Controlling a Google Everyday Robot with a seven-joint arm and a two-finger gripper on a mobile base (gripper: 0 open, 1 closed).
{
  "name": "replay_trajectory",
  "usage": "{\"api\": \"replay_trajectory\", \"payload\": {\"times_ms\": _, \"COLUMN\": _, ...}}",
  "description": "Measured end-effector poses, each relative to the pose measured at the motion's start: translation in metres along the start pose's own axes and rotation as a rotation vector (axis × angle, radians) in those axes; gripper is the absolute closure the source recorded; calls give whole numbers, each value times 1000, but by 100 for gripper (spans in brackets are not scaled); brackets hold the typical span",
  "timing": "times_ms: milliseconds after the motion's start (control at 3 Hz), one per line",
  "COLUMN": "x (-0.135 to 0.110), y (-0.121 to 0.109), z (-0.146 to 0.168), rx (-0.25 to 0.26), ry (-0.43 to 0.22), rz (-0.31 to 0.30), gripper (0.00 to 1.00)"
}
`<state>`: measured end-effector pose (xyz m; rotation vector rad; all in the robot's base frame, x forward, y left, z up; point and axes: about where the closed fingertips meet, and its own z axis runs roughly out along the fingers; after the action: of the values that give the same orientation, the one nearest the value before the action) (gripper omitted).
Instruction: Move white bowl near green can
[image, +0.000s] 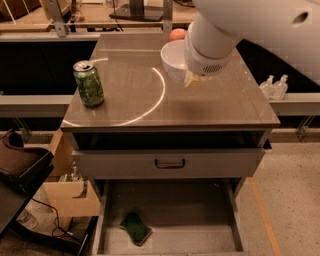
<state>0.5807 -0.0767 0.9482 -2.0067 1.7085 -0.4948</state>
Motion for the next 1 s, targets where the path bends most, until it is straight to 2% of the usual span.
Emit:
{"api": "replay_trajectory", "payload": {"times_ms": 333, "x": -32, "y": 24, "z": 11, "rx": -22, "ry": -81, "rz": -84, "gripper": 100}}
{"api": "replay_trajectory", "payload": {"times_ms": 667, "x": -61, "y": 32, "z": 25, "rx": -52, "ry": -147, "rz": -188, "gripper": 100}}
{"api": "replay_trajectory", "payload": {"times_ms": 1000, "x": -84, "y": 33, "z": 43, "rx": -88, "ry": -186, "rz": -273, "gripper": 100}}
